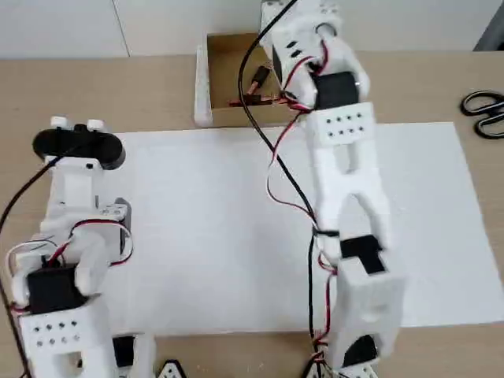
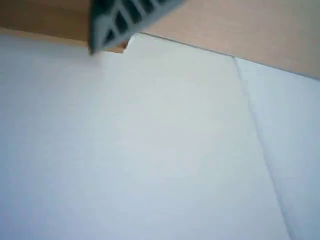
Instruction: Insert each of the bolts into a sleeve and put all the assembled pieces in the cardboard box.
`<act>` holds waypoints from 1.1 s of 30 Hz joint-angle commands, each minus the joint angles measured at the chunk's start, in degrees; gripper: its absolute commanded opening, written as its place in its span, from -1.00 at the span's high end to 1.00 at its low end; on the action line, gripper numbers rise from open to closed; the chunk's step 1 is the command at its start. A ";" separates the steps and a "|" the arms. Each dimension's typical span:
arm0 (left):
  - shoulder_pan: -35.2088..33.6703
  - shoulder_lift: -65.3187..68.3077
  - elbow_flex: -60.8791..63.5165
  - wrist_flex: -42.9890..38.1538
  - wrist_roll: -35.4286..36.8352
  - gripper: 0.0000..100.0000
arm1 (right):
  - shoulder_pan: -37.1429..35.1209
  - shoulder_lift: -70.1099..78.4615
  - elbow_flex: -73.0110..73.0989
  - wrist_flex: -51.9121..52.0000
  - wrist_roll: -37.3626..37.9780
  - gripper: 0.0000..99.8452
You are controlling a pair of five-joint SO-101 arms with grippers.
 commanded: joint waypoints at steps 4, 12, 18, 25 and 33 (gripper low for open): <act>-0.26 -14.86 -5.58 6.07 -0.53 0.79 | -1.01 -22.90 -3.34 24.13 5.63 0.70; -0.18 -40.00 7.52 -0.09 -0.53 0.78 | -1.19 -39.78 -2.73 46.99 6.15 0.70; -0.26 -44.66 16.04 -5.19 -0.44 0.78 | 0.40 -52.35 10.81 47.25 6.07 0.70; -0.18 -45.36 24.84 -9.23 -0.44 0.79 | 0.40 -73.19 43.87 43.03 5.98 0.70; -0.18 -45.36 41.10 -24.26 -0.44 0.79 | 0.48 -101.14 92.66 17.80 6.33 0.70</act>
